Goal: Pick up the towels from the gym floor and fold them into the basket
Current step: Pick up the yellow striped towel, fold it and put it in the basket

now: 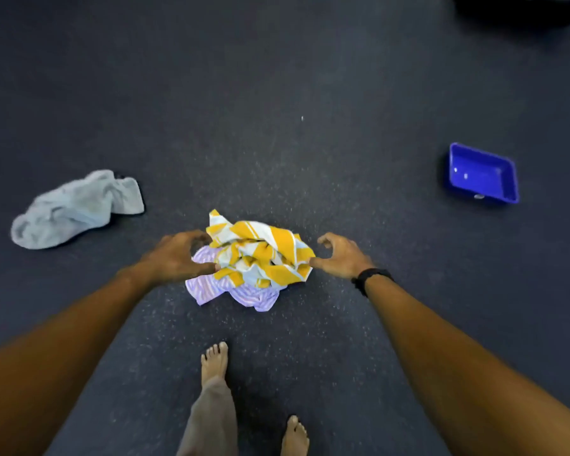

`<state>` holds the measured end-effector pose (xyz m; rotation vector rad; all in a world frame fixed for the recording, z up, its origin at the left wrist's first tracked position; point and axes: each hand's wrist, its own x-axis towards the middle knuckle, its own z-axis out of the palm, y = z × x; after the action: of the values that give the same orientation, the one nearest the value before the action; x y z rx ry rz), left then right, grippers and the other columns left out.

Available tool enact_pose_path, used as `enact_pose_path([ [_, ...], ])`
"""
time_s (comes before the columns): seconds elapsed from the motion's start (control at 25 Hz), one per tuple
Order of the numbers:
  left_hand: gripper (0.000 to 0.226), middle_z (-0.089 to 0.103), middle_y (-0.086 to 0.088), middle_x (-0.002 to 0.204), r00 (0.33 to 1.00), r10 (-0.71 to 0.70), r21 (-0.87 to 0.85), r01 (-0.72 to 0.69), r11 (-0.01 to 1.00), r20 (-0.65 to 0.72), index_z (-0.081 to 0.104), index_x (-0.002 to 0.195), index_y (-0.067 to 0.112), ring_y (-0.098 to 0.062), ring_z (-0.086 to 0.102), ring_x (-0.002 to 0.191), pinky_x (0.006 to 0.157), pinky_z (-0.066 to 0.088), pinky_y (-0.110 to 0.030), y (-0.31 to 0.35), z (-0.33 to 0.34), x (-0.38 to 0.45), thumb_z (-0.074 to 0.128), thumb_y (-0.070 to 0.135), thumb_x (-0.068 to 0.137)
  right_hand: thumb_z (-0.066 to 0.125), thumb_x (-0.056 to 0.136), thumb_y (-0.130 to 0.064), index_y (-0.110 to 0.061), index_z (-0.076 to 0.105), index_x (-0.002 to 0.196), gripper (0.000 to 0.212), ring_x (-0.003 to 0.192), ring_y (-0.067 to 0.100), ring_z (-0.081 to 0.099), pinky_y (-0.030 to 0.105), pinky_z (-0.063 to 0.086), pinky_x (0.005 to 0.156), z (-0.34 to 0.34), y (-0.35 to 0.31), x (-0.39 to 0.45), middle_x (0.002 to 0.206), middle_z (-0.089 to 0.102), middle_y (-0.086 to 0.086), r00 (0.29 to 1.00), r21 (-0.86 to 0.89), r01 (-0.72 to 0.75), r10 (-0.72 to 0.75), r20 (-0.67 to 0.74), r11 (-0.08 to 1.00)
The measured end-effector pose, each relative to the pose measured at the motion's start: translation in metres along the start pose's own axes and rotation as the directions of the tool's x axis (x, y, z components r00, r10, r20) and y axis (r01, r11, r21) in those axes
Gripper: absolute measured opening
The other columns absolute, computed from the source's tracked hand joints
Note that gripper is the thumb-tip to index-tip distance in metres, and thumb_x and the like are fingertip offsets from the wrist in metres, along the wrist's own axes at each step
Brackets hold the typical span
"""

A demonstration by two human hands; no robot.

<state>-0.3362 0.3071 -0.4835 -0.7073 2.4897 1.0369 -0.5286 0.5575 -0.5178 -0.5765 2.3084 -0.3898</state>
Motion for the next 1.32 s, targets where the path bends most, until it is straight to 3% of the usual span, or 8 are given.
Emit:
enact_pose_path([
  [0.16,0.102,0.061,-0.004,0.110,0.992,0.003,-0.030,0.001,1.000,0.129,0.060,0.119,0.015,-0.019,0.059,0.101,0.086,0.040,-0.024,-0.071,0.086,0.122,0.055,0.074,0.036,0.072,0.081,-0.037,-0.008,0.049,0.131,0.062,0.120,0.029,0.052,0.036,0.043,0.093,0.104,0.052,0.124,0.133,0.053,0.011,0.994,0.014,-0.073,0.071,0.085,0.997],
  [0.36,0.070,0.059,-0.004,0.107,0.981,0.017,-0.063,-0.005,0.998,0.192,0.059,0.115,0.015,-0.020,0.057,0.106,0.086,0.043,-0.027,-0.136,0.165,0.224,0.083,0.050,0.059,0.073,0.080,-0.041,-0.008,0.042,0.136,0.072,0.122,0.034,0.049,0.043,0.044,0.095,0.208,0.099,0.236,0.137,0.049,0.015,0.985,0.031,-0.150,0.147,0.087,0.988],
  [0.56,0.053,0.054,-0.001,0.105,0.979,-0.009,-0.029,0.015,0.999,0.205,0.057,0.120,0.014,-0.015,0.052,0.100,0.084,0.038,-0.024,-0.181,0.210,0.262,0.080,0.030,0.075,0.075,0.075,-0.047,-0.012,0.032,0.138,0.084,0.130,0.041,0.038,0.053,0.037,0.102,0.281,0.118,0.284,0.139,0.043,0.019,0.971,-0.053,-0.223,0.227,0.070,0.973],
  [0.72,0.055,0.055,-0.001,0.108,0.974,-0.029,-0.003,0.031,1.000,0.225,0.057,0.119,0.016,-0.014,0.052,0.102,0.083,0.036,-0.023,-0.180,0.202,0.254,0.081,0.036,0.073,0.064,0.089,-0.033,-0.014,0.052,0.127,0.045,0.124,0.036,0.047,0.047,0.039,0.101,0.286,0.113,0.272,0.131,0.053,0.016,0.973,-0.116,-0.222,0.228,0.039,0.968],
  [0.88,0.073,0.061,-0.005,0.111,0.982,-0.024,0.012,0.022,1.000,0.186,0.059,0.116,0.019,-0.019,0.057,0.100,0.087,0.043,-0.029,-0.126,0.138,0.223,0.069,0.055,0.053,0.051,0.088,-0.024,-0.018,0.063,0.113,0.028,0.105,0.037,0.056,0.040,0.043,0.079,0.203,0.082,0.220,0.106,0.063,0.016,0.993,-0.025,-0.020,0.017,-0.113,0.999],
  [1.04,0.074,0.063,-0.002,0.109,0.995,0.066,0.011,-0.067,0.998,0.081,0.060,0.118,0.017,-0.016,0.058,0.090,0.076,0.036,-0.023,-0.033,0.044,0.181,0.065,0.056,0.055,0.043,0.076,-0.026,-0.019,0.049,0.064,0.015,0.074,0.024,0.053,0.032,0.037,0.062,0.056,0.023,0.155,0.068,0.049,0.005,0.971,0.109,0.150,-0.126,-0.202,0.983],
  [1.2,0.061,0.065,-0.007,0.117,0.981,0.187,0.018,-0.186,0.982,-0.057,0.060,0.120,0.014,-0.018,0.059,0.109,0.085,0.037,-0.020,0.082,-0.067,0.120,0.083,0.040,0.070,0.052,0.081,-0.006,-0.015,0.062,0.068,0.019,0.070,0.020,0.054,0.025,0.039,0.061,-0.115,-0.041,0.060,0.070,0.063,0.013,0.903,0.075,0.264,-0.219,-0.368,0.961],
  [1.32,0.055,0.063,-0.004,0.112,0.958,0.255,0.020,-0.255,0.967,-0.132,0.059,0.120,0.016,-0.011,0.054,0.101,0.083,0.033,-0.019,0.165,-0.135,0.076,0.080,0.036,0.073,0.053,0.080,-0.002,-0.011,0.069,0.073,0.019,0.074,0.016,0.060,0.017,0.040,0.063,-0.228,-0.071,-0.023,0.072,0.067,0.004,0.839,0.002,0.297,-0.259,-0.478,0.955],
])
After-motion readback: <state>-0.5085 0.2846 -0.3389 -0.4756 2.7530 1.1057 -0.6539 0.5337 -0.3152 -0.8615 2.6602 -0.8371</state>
